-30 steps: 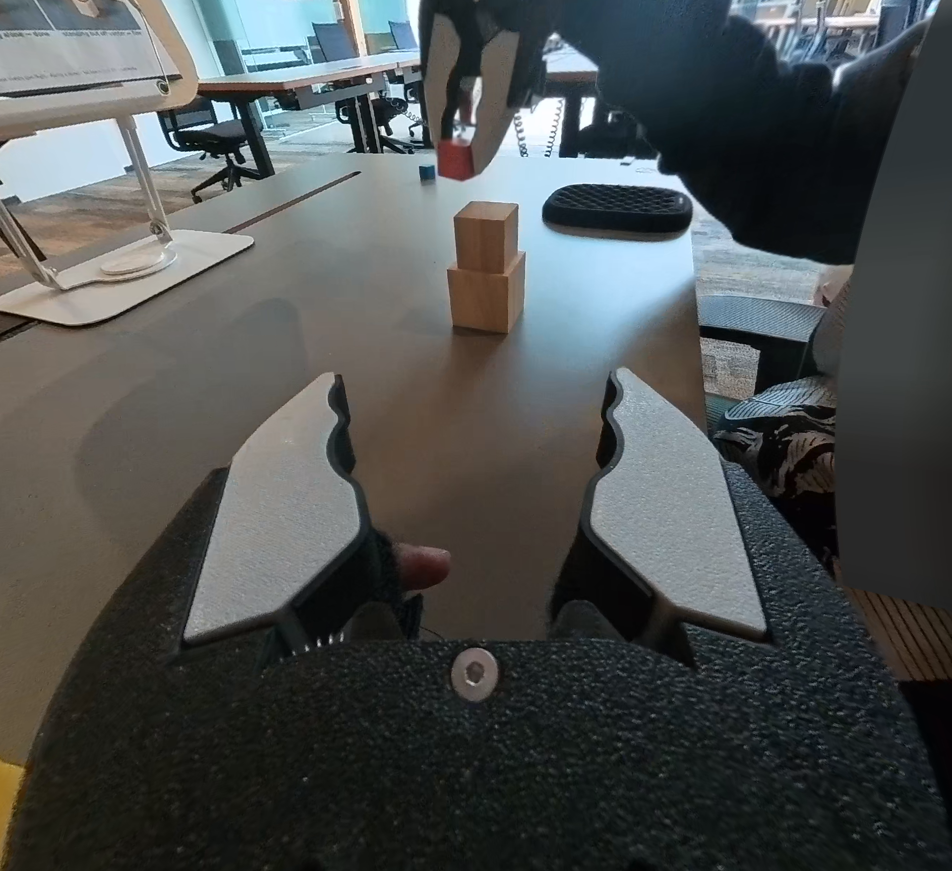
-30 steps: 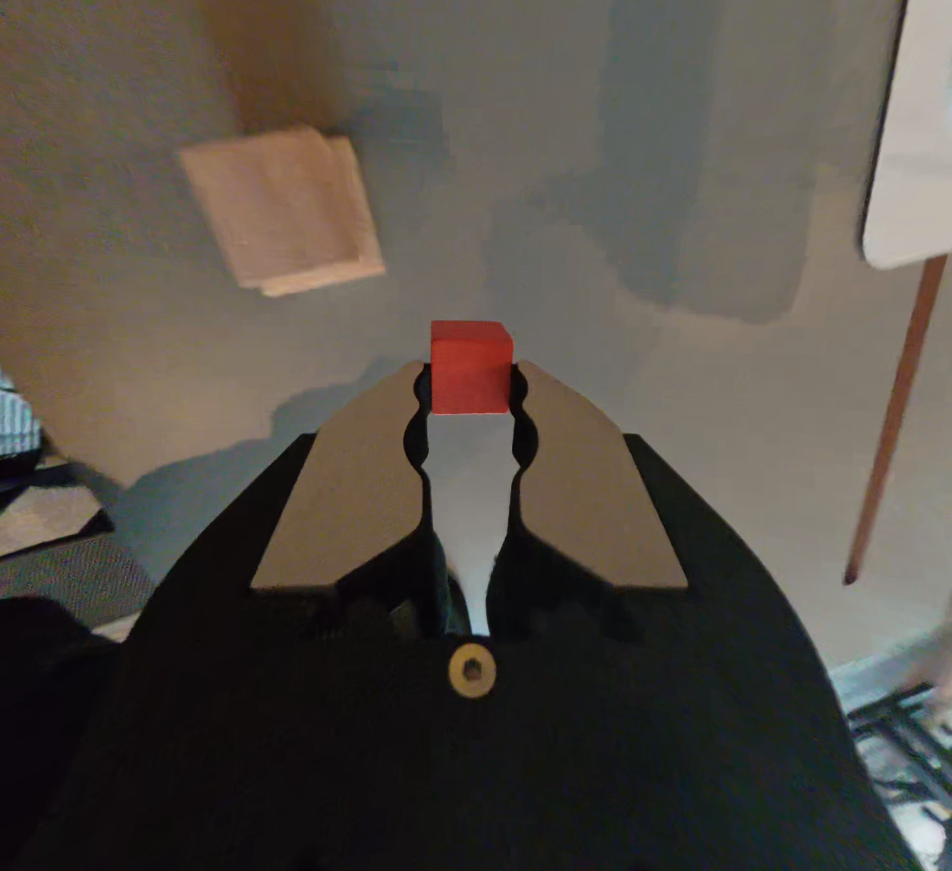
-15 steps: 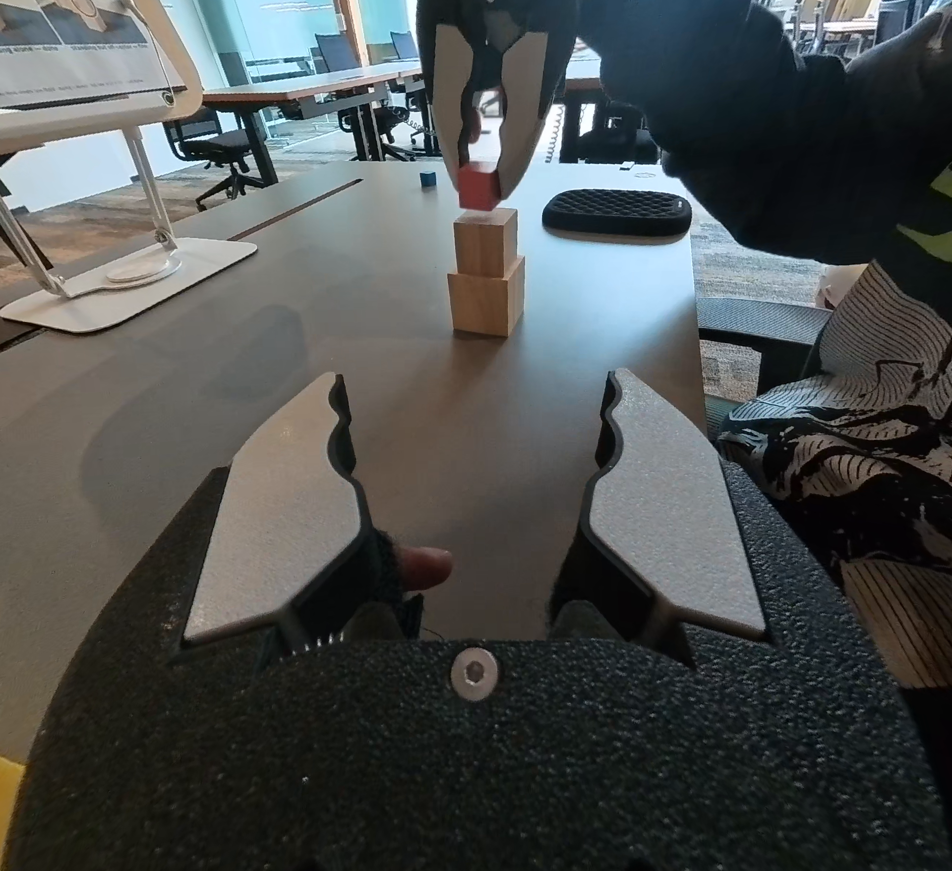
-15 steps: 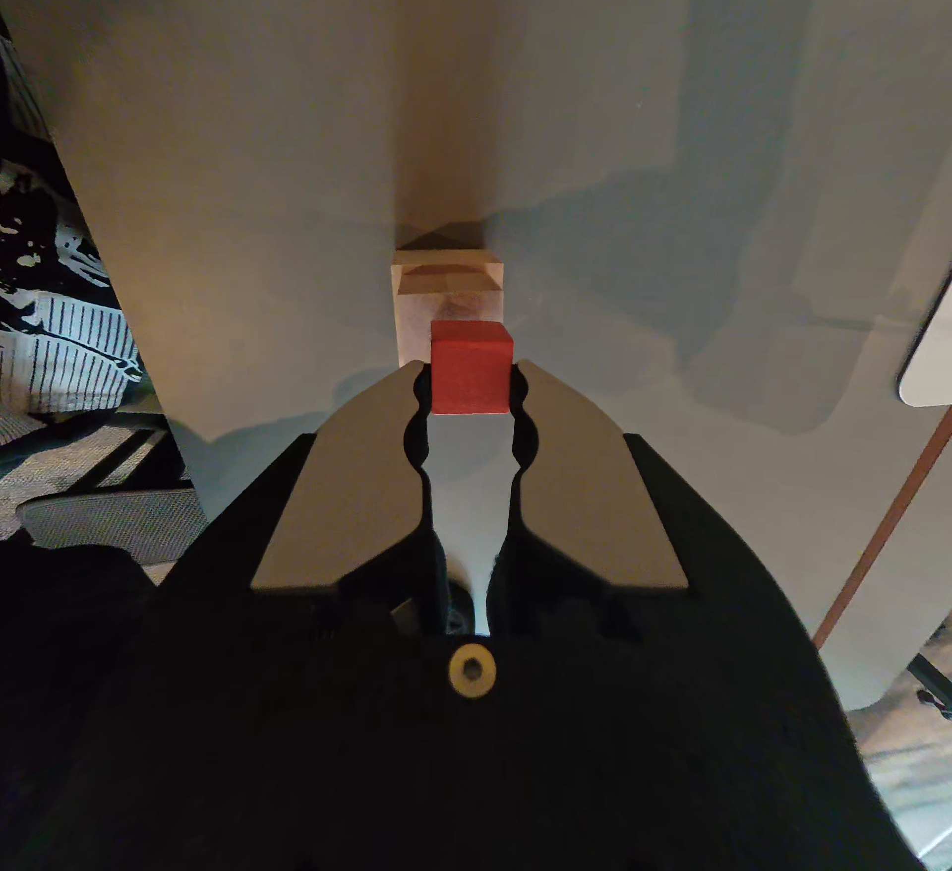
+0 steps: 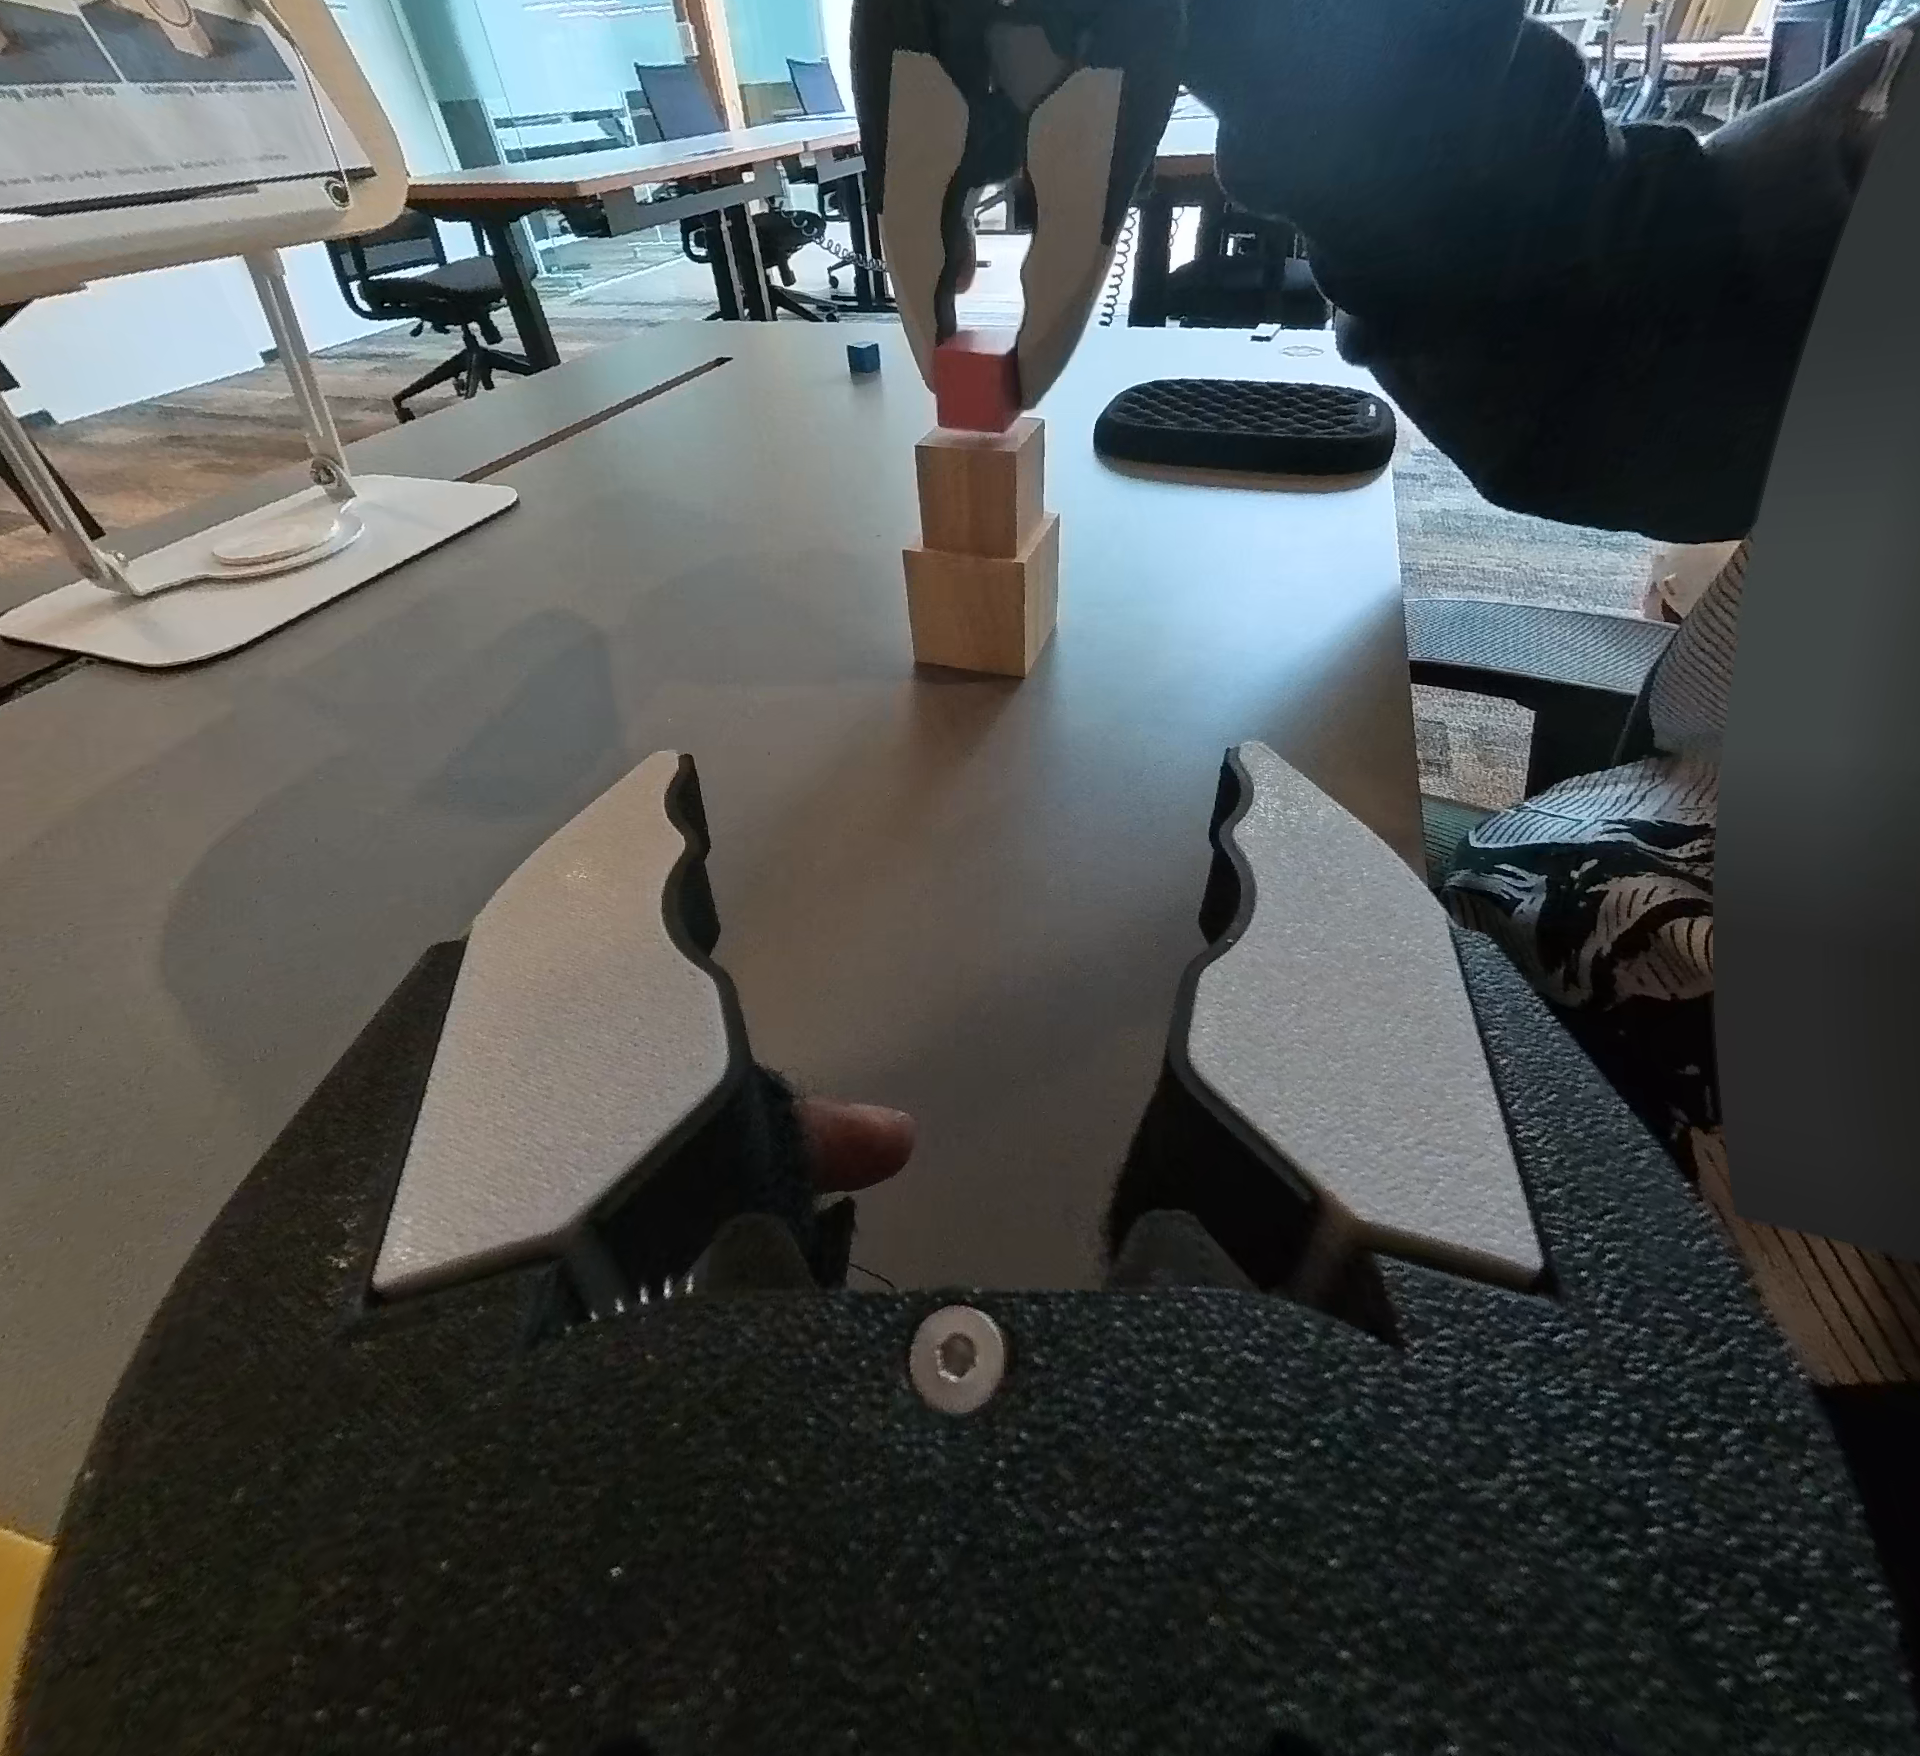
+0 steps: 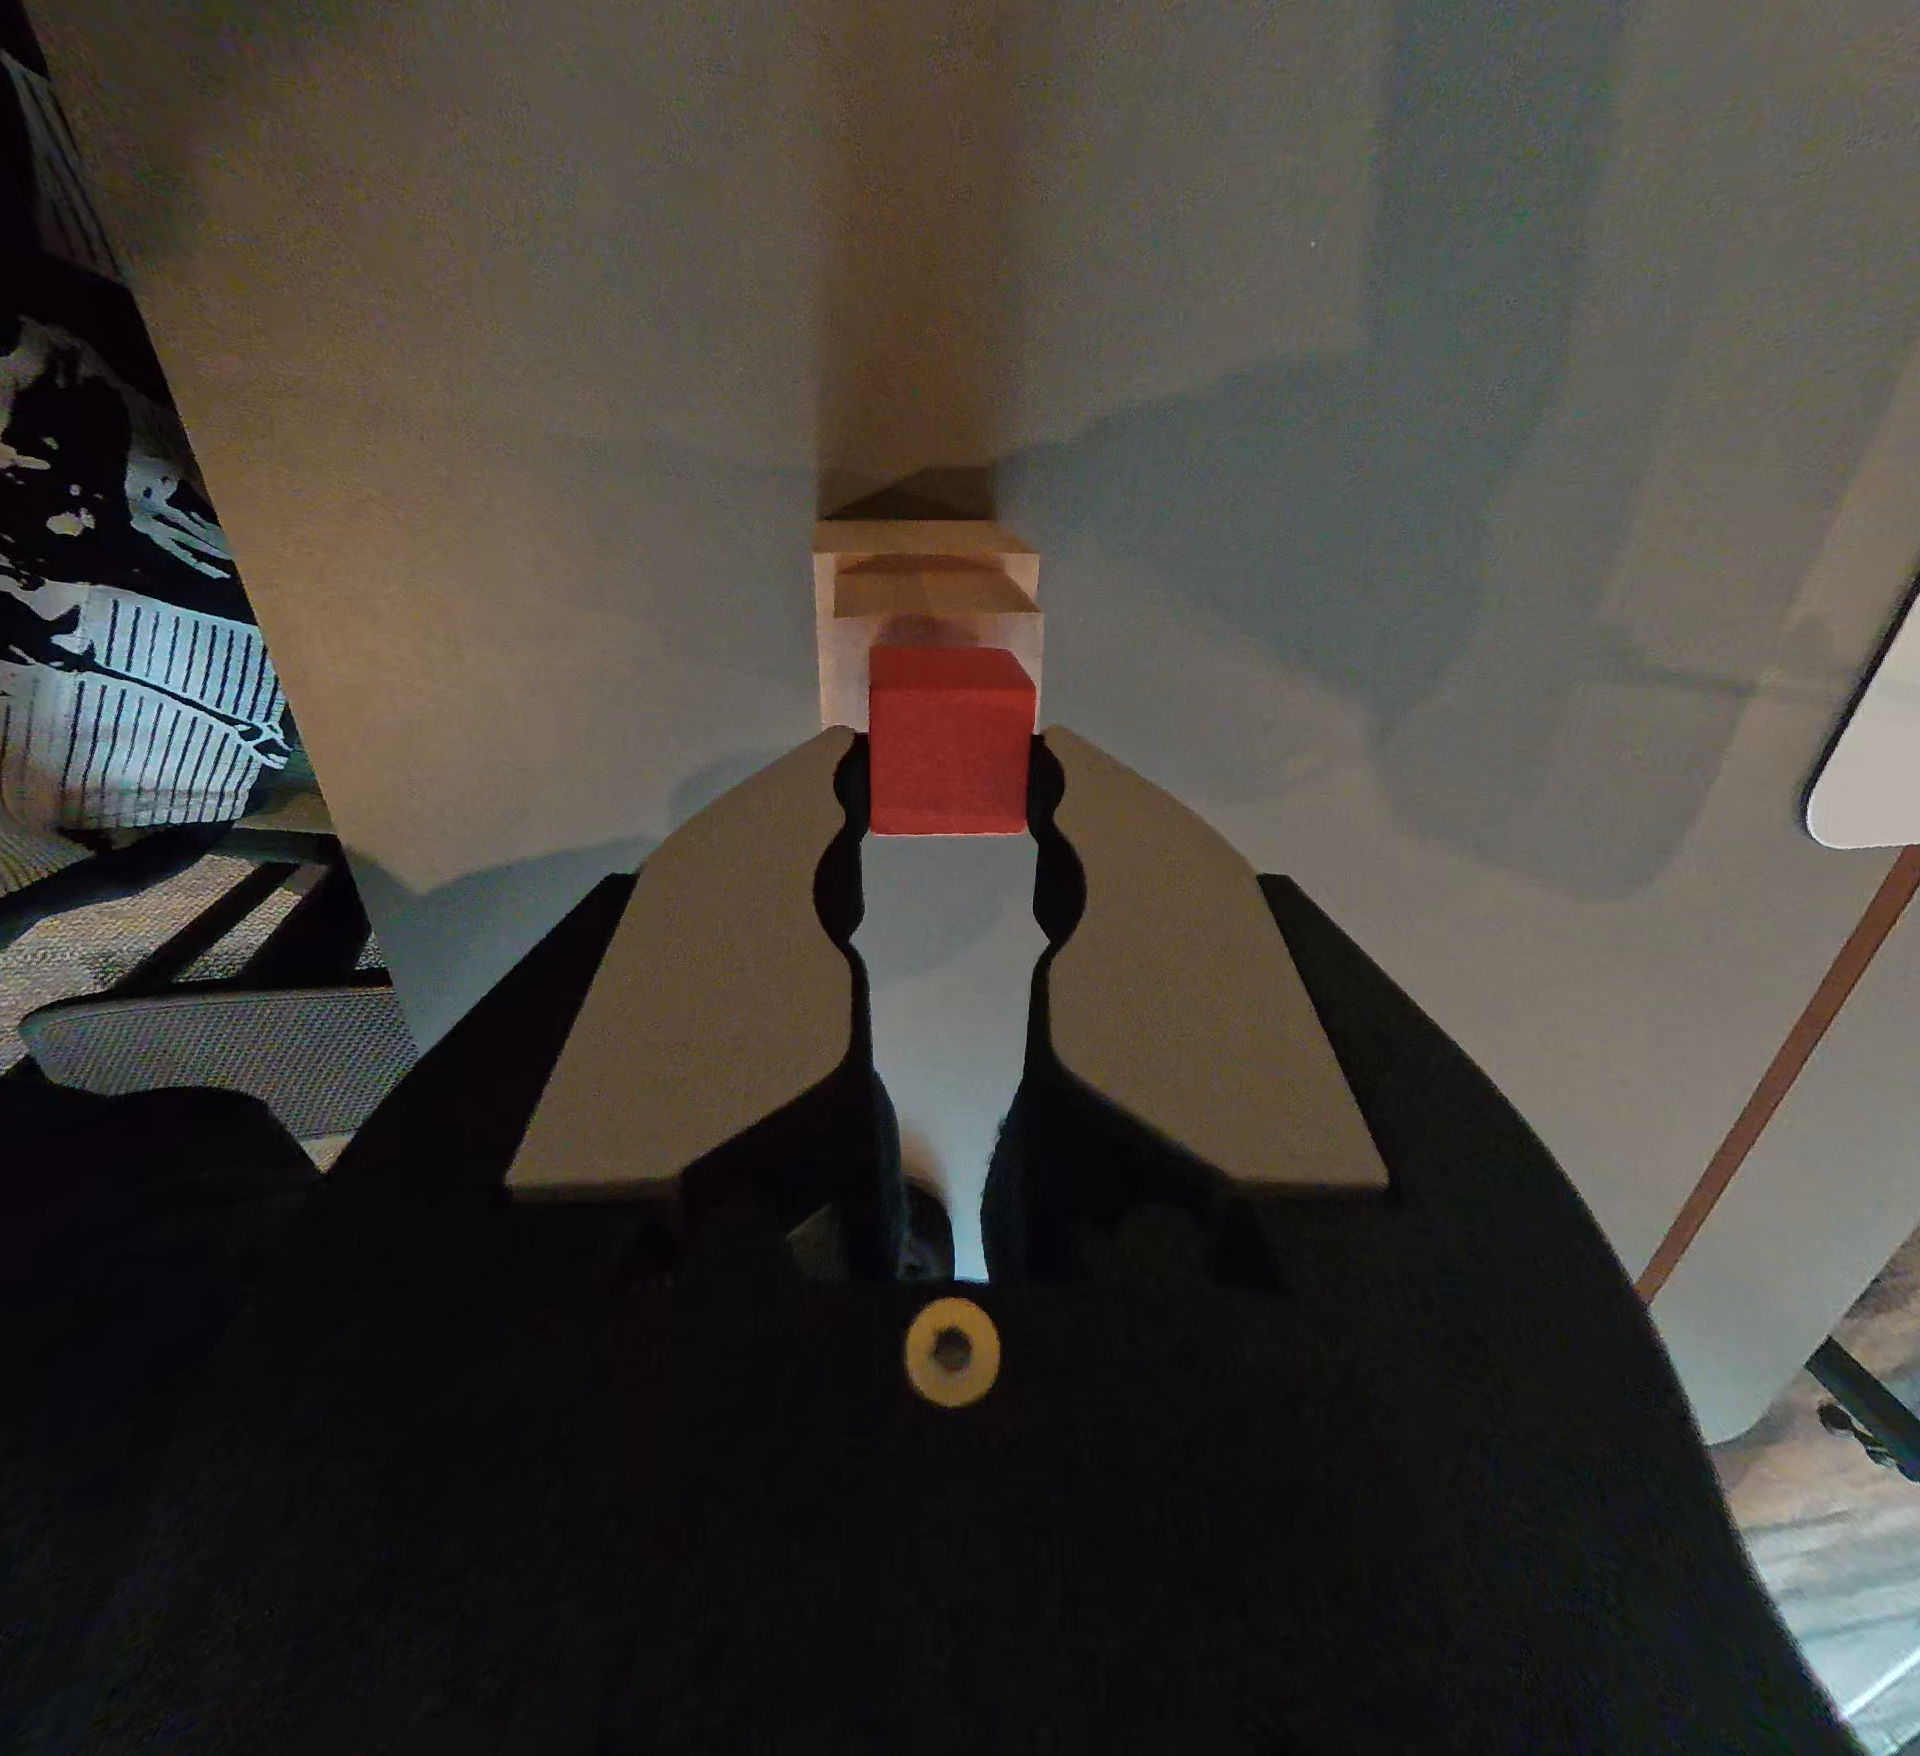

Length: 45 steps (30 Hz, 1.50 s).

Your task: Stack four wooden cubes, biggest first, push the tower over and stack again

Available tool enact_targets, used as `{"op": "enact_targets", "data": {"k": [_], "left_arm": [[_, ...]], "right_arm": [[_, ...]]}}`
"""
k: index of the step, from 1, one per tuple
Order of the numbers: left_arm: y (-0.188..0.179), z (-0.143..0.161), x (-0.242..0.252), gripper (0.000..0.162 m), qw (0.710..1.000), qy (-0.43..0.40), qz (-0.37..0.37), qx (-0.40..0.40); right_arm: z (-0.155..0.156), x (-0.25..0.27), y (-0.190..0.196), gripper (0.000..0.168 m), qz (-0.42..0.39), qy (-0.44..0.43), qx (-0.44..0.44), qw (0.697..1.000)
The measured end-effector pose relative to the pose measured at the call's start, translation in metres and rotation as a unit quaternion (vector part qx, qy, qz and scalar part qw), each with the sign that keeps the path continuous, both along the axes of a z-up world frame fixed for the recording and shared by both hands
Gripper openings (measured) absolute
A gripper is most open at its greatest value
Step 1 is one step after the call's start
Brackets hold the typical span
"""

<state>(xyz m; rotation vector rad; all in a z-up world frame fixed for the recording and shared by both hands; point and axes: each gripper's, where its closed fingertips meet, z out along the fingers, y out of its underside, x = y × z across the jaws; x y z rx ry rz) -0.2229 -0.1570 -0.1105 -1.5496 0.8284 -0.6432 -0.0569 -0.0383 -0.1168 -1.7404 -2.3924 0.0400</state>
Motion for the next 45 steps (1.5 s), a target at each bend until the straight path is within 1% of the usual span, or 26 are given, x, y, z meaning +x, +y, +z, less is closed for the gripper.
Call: {"op": "enact_targets", "data": {"k": [7, 10, 14, 18, 20, 23, 25, 27, 32, 34, 38, 45], "left_arm": [[0.000, 0.000, 0.000, 0.092, 1.000, 0.000, 0.000, -0.001], [0.000, 0.000, 0.000, 0.092, 1.000, 0.000, -0.001, -0.001], [0.000, 0.000, 0.000, 0.092, 1.000, -0.001, -0.001, -0.001], [0.000, 0.000, 0.000, 0.092, 1.000, -0.001, 0.000, -0.001], [0.000, 0.000, 0.000, 0.092, 1.000, -0.001, 0.000, -0.002], [0.000, 0.000, 0.000, 0.092, 1.000, 0.000, -0.001, -0.002], [0.000, -0.001, 0.000, 0.092, 1.000, 0.000, -0.001, -0.003], [0.000, -0.001, 0.000, 0.092, 1.000, 0.000, -0.002, -0.005], [0.000, -0.001, 0.000, 0.092, 1.000, 0.000, -0.002, -0.002], [0.000, -0.001, 0.000, 0.092, 1.000, 0.001, -0.002, -0.002], [-0.001, -0.002, 0.002, 0.092, 1.000, 0.006, -0.004, -0.004], [-0.001, -0.002, 0.002, 0.092, 1.000, 0.005, -0.006, -0.006]], "right_arm": [[-0.003, 0.001, 0.001, 0.029, -0.001, 0.001, -0.007, 1.000], [-0.004, 0.002, 0.002, 0.036, -0.004, -0.004, -0.007, 1.000], [-0.003, 0.002, 0.002, 0.040, -0.005, -0.001, -0.003, 1.000], [0.010, 0.006, 0.006, 0.046, -0.011, 0.026, 0.004, 1.000], [0.021, 0.016, 0.015, 0.047, -0.026, 0.043, 0.014, 0.999], [0.034, 0.044, 0.040, 0.051, -0.071, 0.053, 0.031, 0.996], [0.039, 0.068, 0.062, 0.058, -0.105, 0.055, 0.046, 0.992], [0.042, 0.097, 0.085, 0.061, -0.141, 0.051, 0.049, 0.987], [0.048, 0.171, 0.153, 0.064, -0.246, 0.044, 0.070, 0.966], [0.046, 0.199, 0.177, 0.065, -0.281, 0.032, 0.070, 0.957], [0.036, 0.244, 0.219, 0.066, -0.326, 0.013, 0.066, 0.943], [0.004, 0.290, 0.276, 0.065, -0.404, -0.005, 0.038, 0.914]]}}
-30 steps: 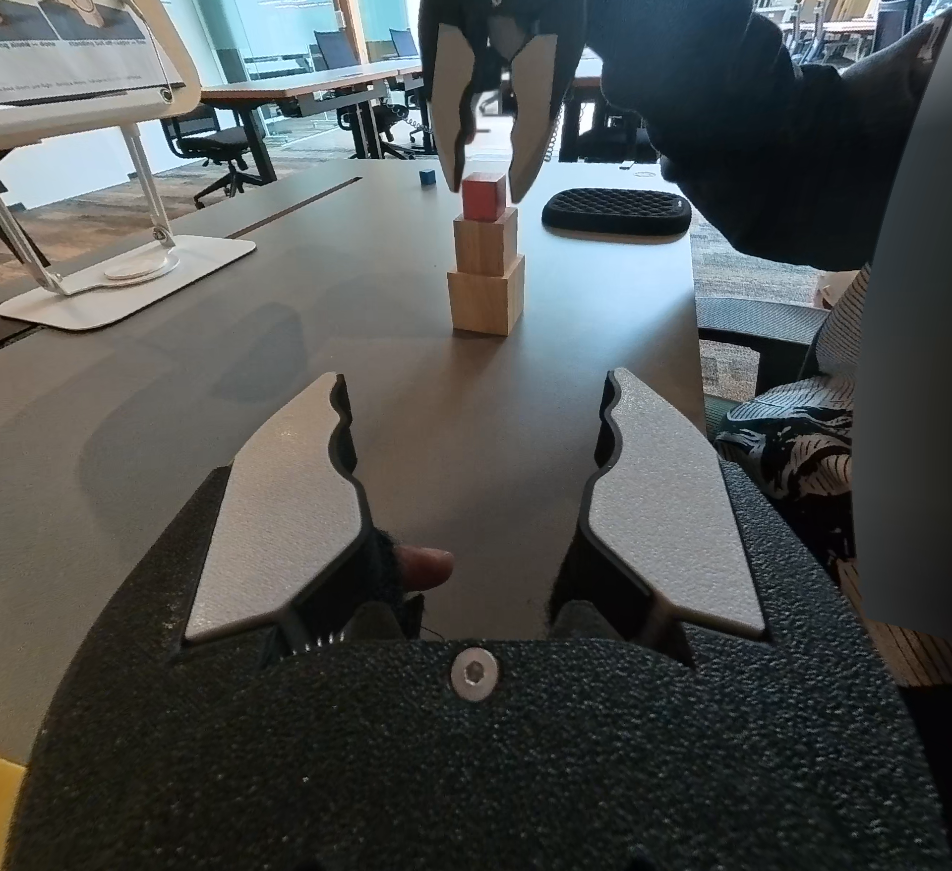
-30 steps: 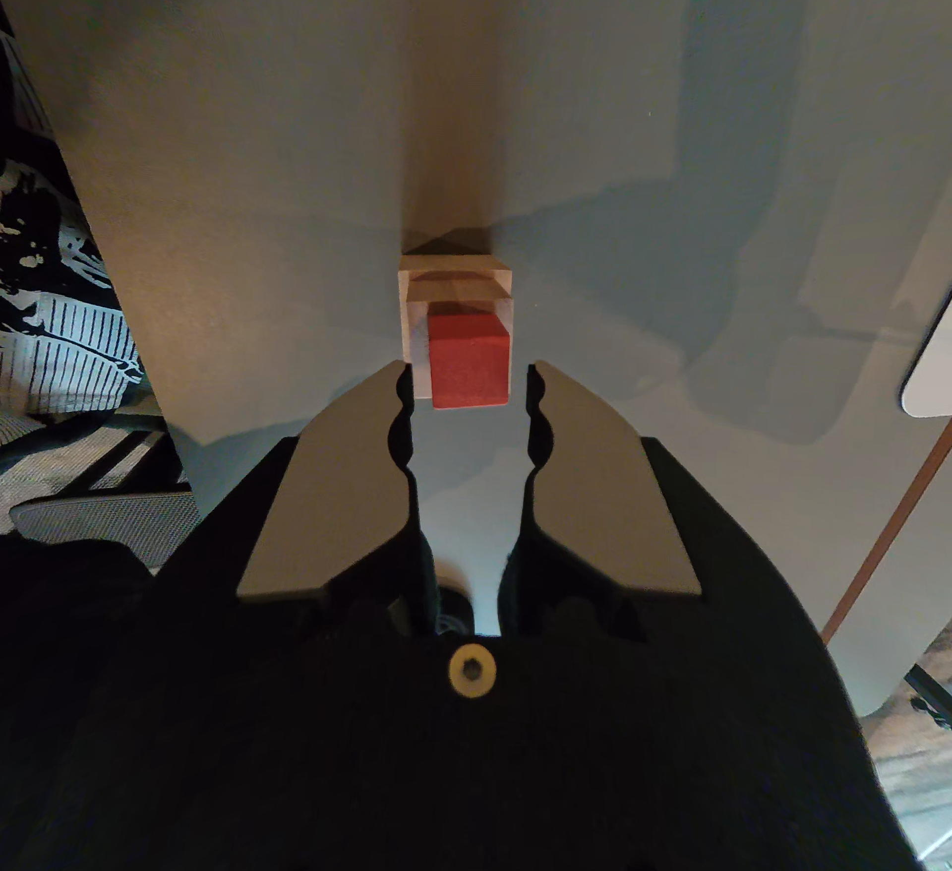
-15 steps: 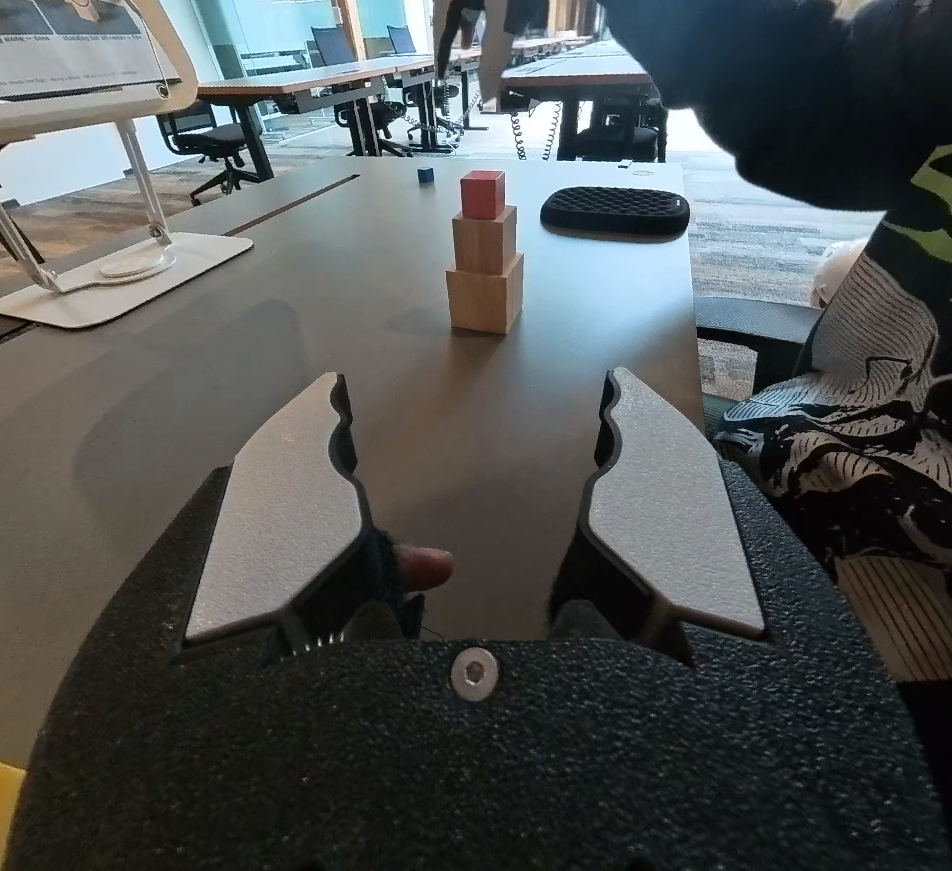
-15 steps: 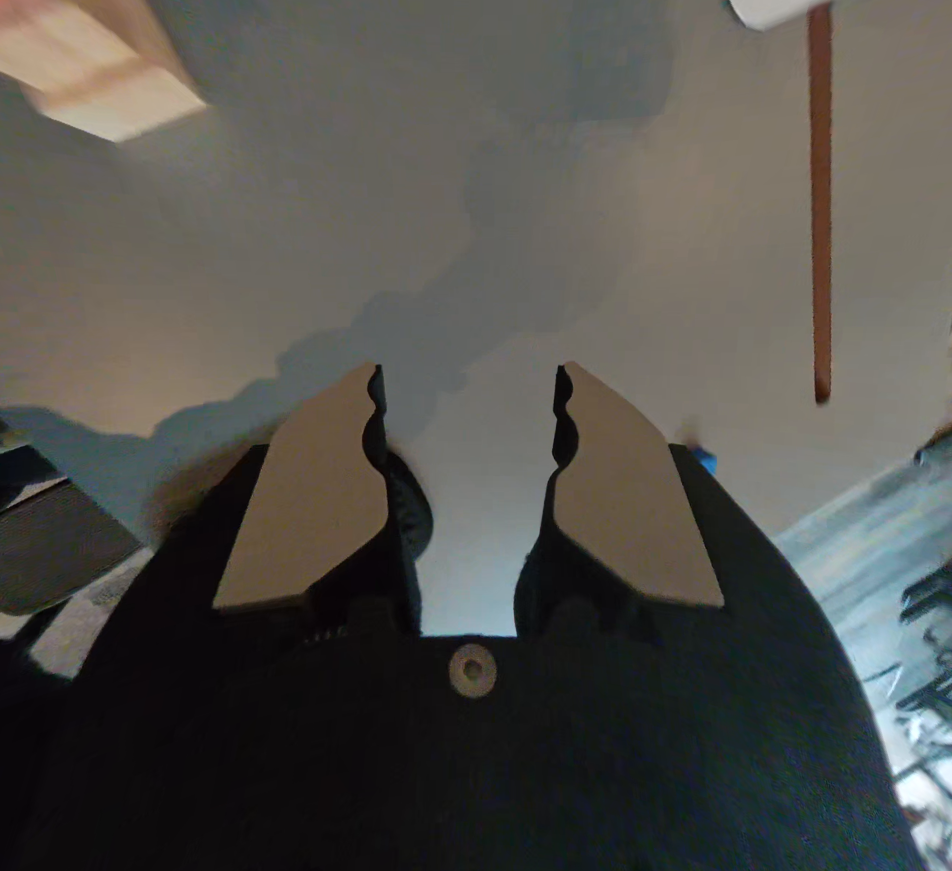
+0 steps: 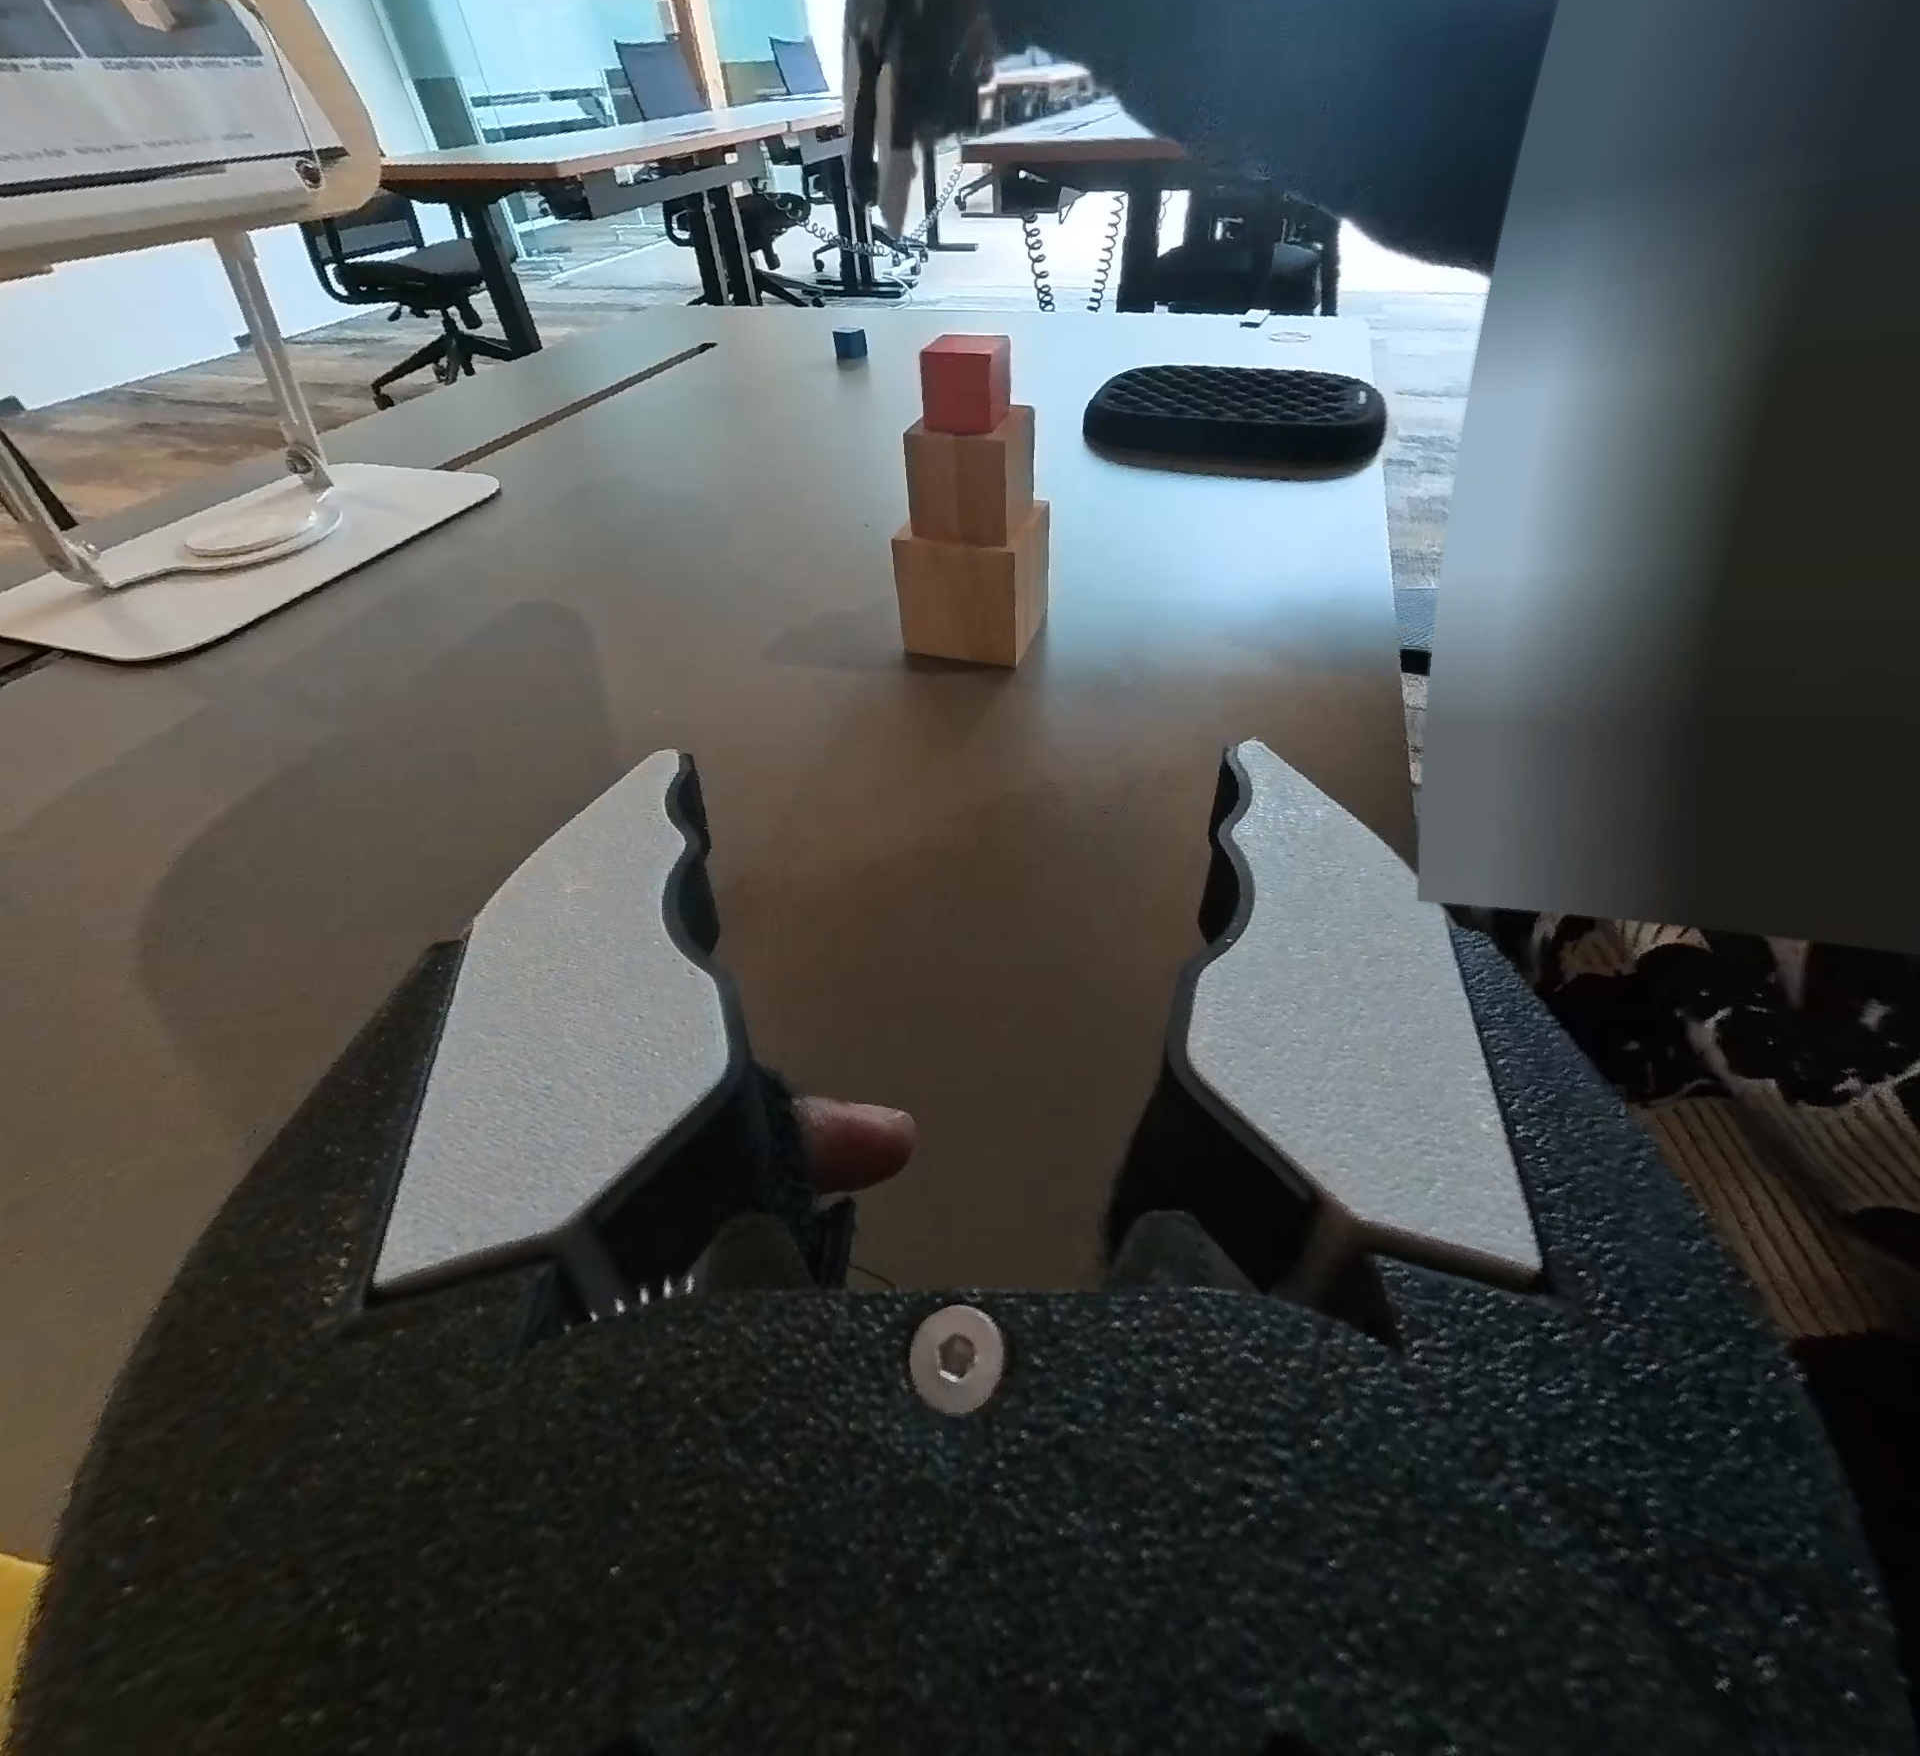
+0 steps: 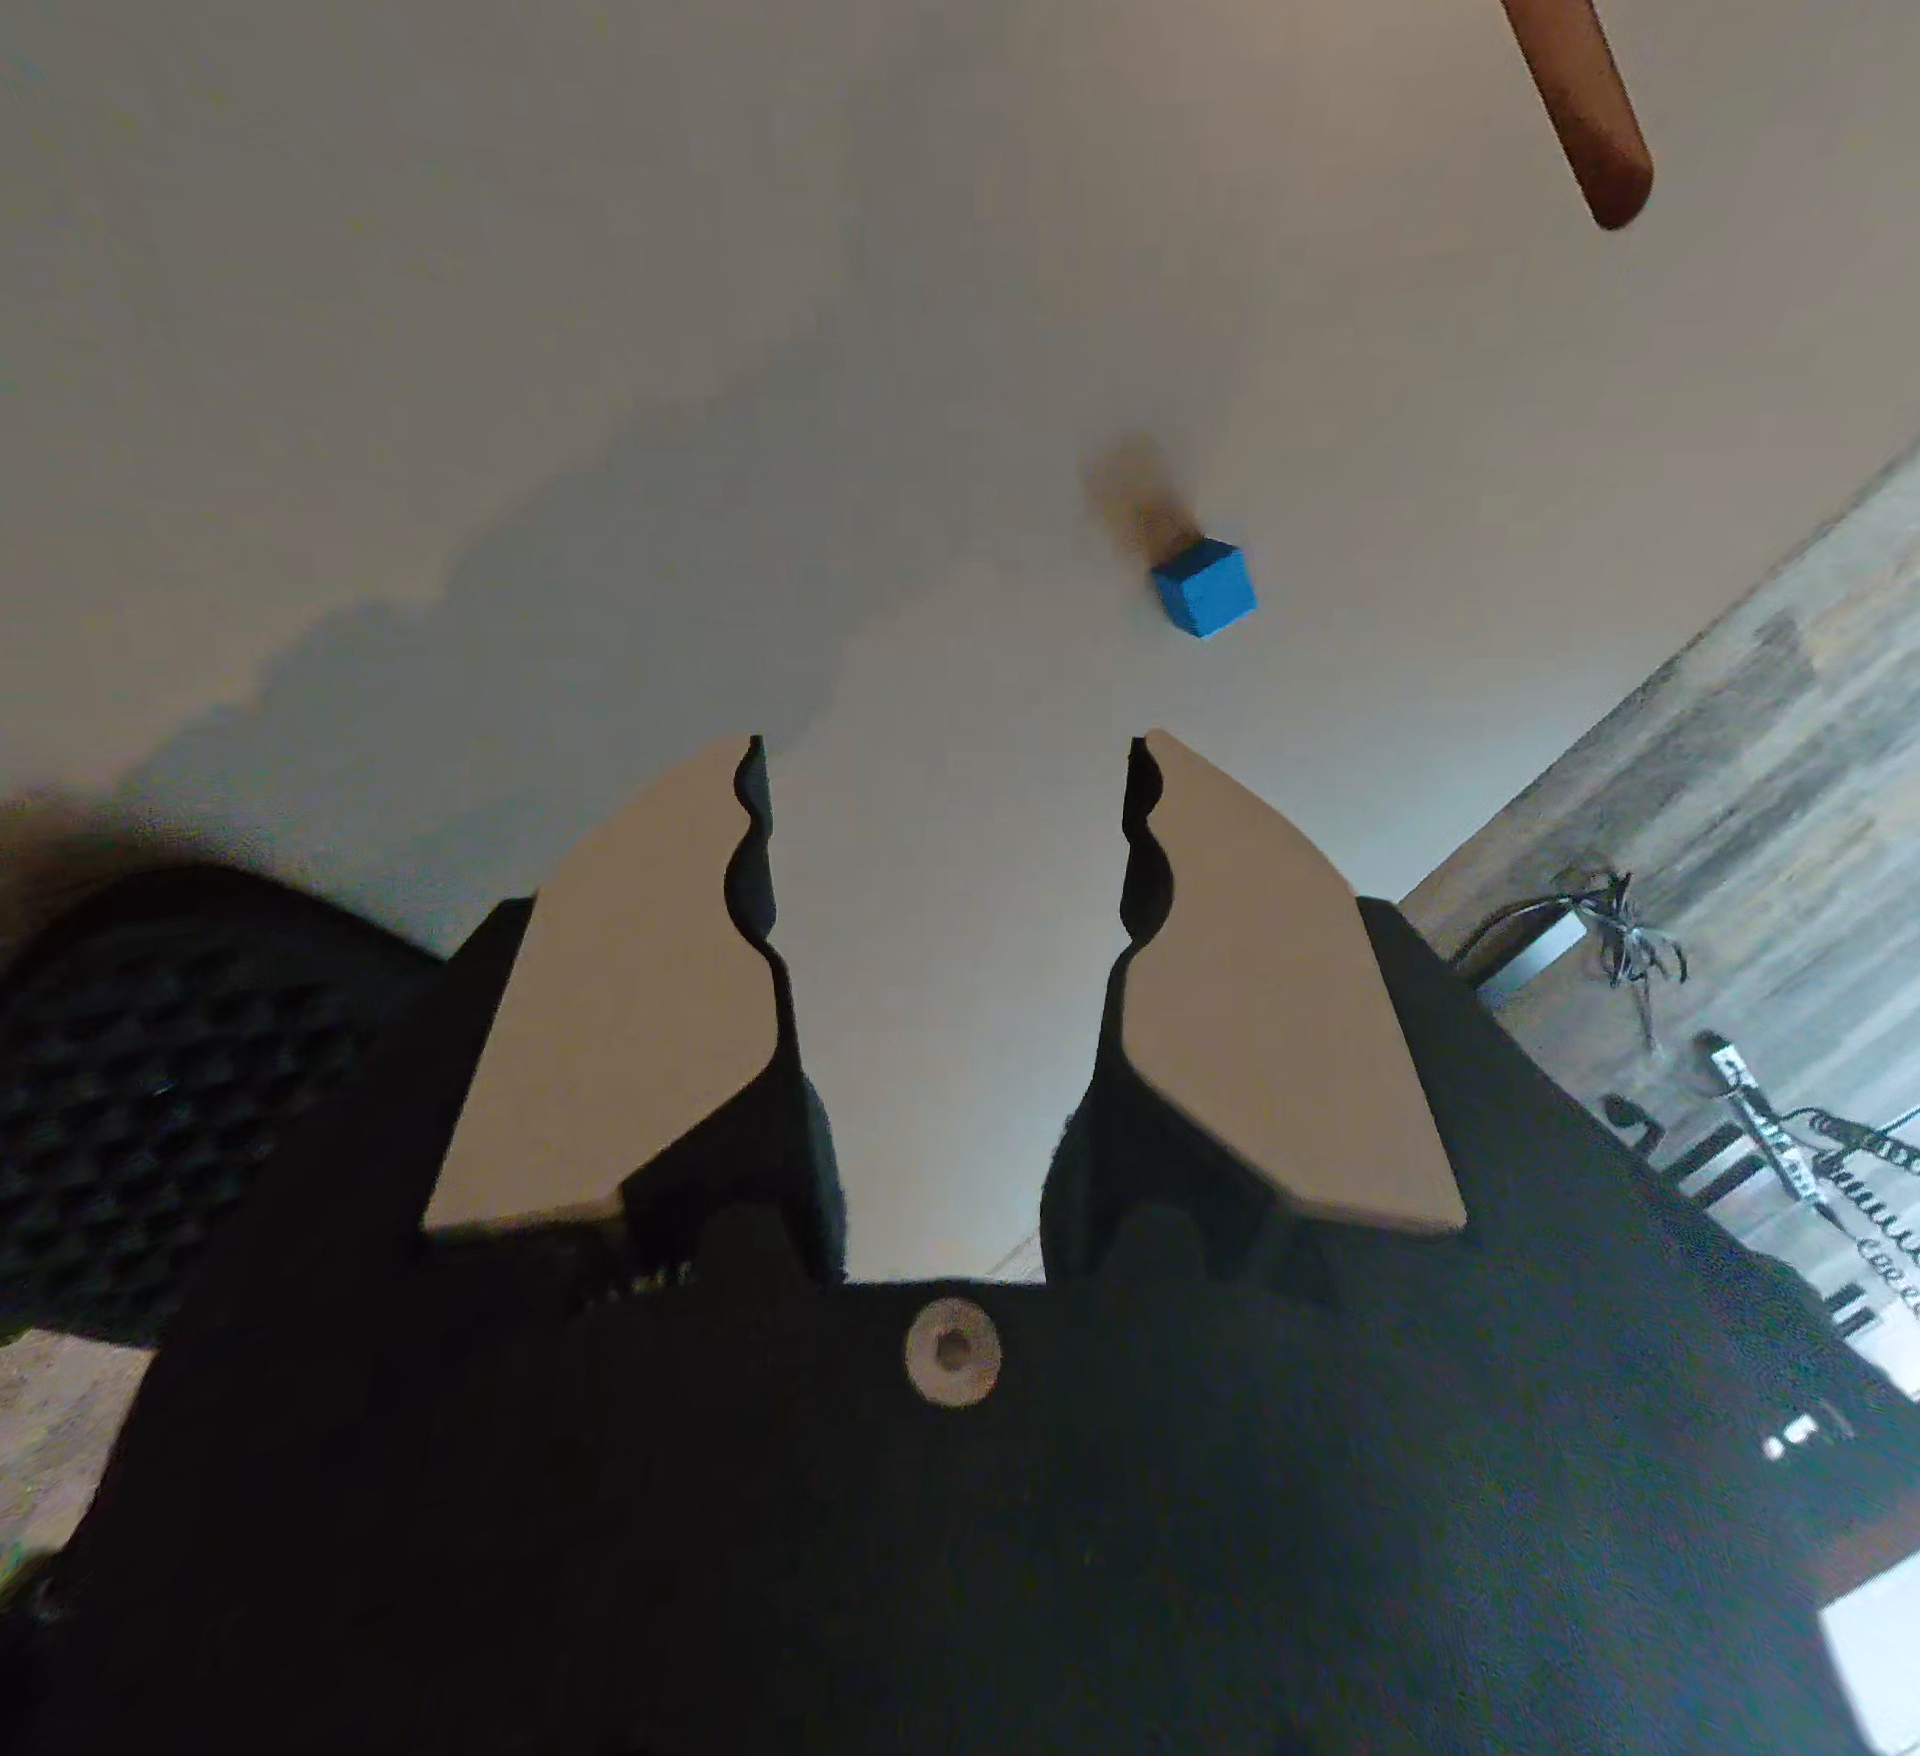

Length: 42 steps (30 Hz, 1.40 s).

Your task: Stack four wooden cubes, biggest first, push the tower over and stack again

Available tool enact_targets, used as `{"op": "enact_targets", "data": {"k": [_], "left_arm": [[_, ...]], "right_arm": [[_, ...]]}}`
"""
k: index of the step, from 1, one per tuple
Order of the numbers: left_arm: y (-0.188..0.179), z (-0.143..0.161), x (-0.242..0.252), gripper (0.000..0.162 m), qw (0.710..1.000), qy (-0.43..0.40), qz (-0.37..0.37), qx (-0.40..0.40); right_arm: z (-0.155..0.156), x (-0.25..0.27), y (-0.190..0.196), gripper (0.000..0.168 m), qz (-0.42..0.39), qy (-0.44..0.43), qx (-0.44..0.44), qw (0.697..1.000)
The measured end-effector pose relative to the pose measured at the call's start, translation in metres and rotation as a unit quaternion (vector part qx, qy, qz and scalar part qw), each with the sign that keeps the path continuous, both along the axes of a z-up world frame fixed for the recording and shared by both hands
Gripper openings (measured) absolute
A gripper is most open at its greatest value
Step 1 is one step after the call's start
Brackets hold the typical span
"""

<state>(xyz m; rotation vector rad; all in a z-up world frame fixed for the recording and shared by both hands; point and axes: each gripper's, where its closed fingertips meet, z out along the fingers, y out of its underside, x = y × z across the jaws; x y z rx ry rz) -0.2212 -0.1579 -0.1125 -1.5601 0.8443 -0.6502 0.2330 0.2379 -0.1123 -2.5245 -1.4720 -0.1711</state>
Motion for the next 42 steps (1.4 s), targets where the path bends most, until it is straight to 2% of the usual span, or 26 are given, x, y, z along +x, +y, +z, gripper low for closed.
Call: {"op": "enact_targets", "data": {"k": [9, 15, 22, 34, 36, 42], "left_arm": [[0.000, -0.001, 0.001, 0.092, 1.000, 0.004, 0.001, 0.000], [0.000, 0.000, 0.000, 0.092, 1.000, -0.001, -0.003, -0.003], [0.001, 0.000, 0.000, 0.092, 1.000, -0.007, -0.004, -0.010], [0.001, 0.000, -0.001, 0.092, 1.000, -0.010, -0.005, -0.013], [0.001, 0.000, -0.001, 0.092, 1.000, -0.011, -0.005, -0.012], [0.001, 0.000, 0.000, 0.092, 1.000, -0.010, -0.006, -0.013]], "right_arm": [[-0.046, 0.035, 0.045, 0.064, -0.037, -0.039, -0.036, 0.998], [-0.072, 0.048, 0.072, 0.059, -0.122, -0.021, -0.051, 0.991], [-0.091, 0.048, 0.087, 0.052, -0.173, 0.002, -0.053, 0.984], [-0.098, 0.051, 0.087, 0.040, -0.242, -0.002, -0.061, 0.968], [-0.100, 0.049, 0.085, 0.029, -0.244, 0.006, -0.067, 0.967], [-0.095, 0.045, 0.082, 0.028, -0.228, 0.014, -0.062, 0.971]]}}
